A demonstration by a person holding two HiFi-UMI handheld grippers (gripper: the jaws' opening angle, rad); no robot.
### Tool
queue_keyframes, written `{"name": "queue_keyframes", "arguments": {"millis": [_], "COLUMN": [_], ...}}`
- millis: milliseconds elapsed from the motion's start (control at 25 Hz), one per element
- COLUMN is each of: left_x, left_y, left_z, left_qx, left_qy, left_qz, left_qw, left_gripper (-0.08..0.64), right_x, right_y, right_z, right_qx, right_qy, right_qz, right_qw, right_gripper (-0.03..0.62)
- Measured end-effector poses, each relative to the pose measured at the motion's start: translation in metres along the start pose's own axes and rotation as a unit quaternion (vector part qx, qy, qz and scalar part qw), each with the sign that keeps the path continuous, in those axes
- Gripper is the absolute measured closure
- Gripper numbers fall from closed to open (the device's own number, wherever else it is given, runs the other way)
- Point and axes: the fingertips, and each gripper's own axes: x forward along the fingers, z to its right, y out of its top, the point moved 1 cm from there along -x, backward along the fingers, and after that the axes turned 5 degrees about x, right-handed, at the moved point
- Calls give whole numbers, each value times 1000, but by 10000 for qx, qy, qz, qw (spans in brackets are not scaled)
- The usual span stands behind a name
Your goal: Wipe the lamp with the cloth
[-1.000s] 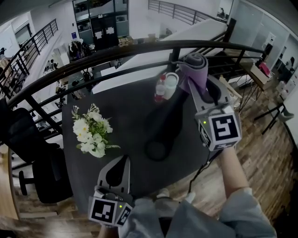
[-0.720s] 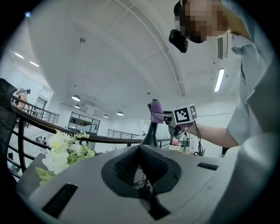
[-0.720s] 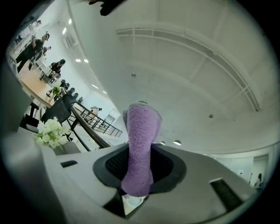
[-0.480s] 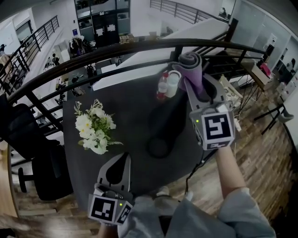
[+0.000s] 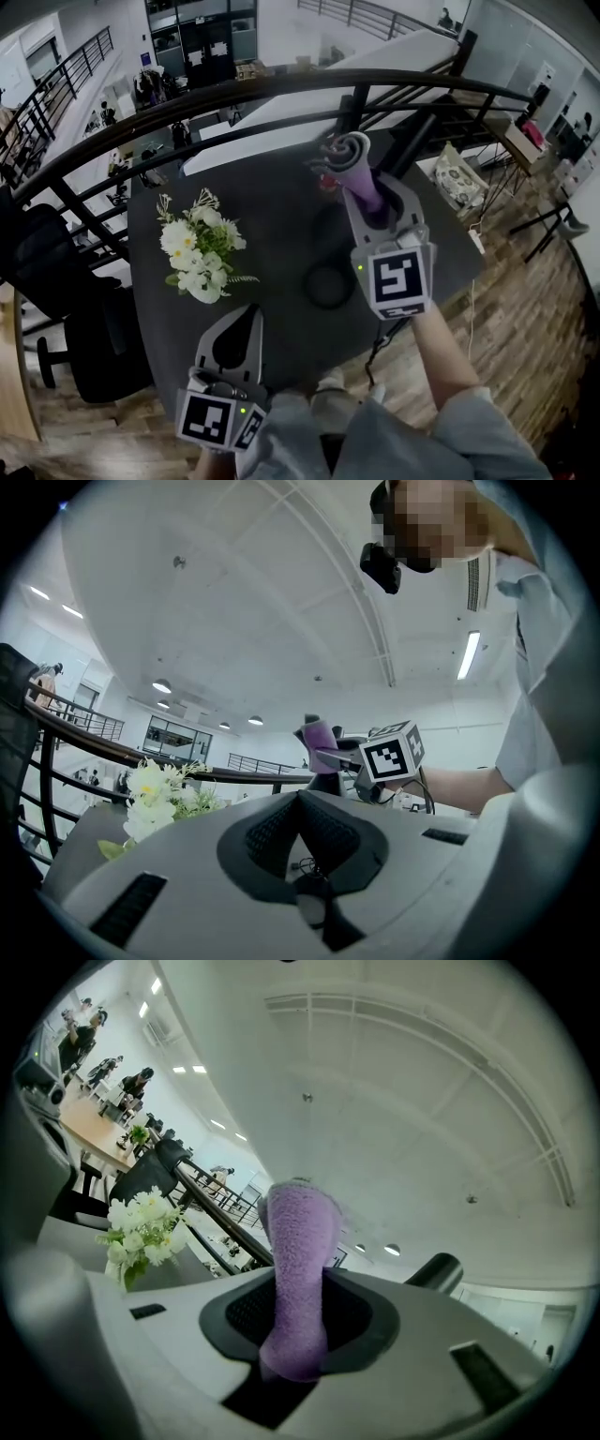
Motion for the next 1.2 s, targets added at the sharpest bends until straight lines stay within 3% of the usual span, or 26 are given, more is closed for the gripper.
{"name": "queue_keyframes", "arguments": {"millis": [400,640,920,1200], "left_x": [-20,-23,-2,25], "left_y": [-5,-3,-3,0], "left_z": [-15,-18,0,28], "left_qx": [0,71,126,160], "left_qy": [-21,-84,-423,-670], "left_qz": [-58,-91,-61,-79], "left_qw": [10000,9999,9990,9976], "left_gripper": [555,555,555,555], "right_x": [-3,-10,-36,-71], "right_y": [-24,-31,-47,-72], "right_z": [-74,-97,-96,-57], "right_qx": [268,567,792,885], "right_qy": [528,687,775,594], "right_qz": [-461,-571,-676,-854], "right_qw": [9972,9944,9915,9906], "right_gripper": [477,477,477,476]}}
